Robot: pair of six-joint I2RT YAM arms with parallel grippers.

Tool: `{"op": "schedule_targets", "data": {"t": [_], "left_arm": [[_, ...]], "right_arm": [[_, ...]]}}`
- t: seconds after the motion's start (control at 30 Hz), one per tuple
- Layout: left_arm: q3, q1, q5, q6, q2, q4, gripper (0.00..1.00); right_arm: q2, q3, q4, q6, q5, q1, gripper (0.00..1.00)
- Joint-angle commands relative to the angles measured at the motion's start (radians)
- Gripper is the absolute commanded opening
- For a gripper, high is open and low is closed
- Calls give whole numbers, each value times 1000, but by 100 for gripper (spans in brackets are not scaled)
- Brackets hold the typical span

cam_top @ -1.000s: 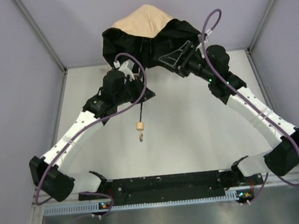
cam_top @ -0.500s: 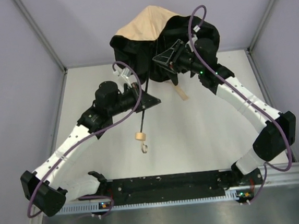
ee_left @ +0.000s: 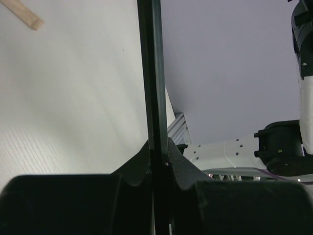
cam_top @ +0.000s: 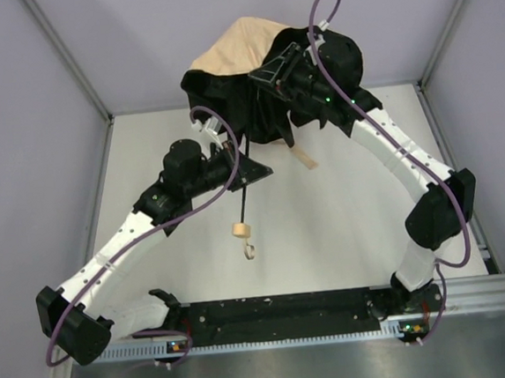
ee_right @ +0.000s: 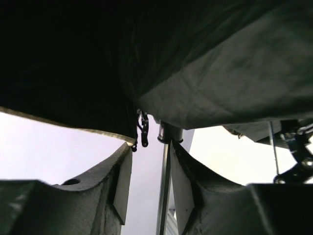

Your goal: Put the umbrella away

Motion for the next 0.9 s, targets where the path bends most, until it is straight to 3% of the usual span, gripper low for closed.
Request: {"op": "schedule_targets", "data": {"t": [0.0,0.1,0.27,0.5,0.77,0.87], "left_arm": [[23,-24,16,45,-42,148,0],[27,-27,10,45,-39,145,0],[52,-27,-7,65,-29,122,0],[87,-27,-6,68,-3,111,0],[58,-29,10,34,-17,145,0],[63,-33,10,34,-26,143,0]], "right_arm": [[60,120,-16,-13,24,-12,33],[83,168,-83,-39,6,-12,29],[-17,-4,-21,-34,30,-13,39],[-64,-90,27,-20,38,-13,38],[-98,-191,173,169,96,-16,47],[-58,-142,151,178,87,-26,47]]}}
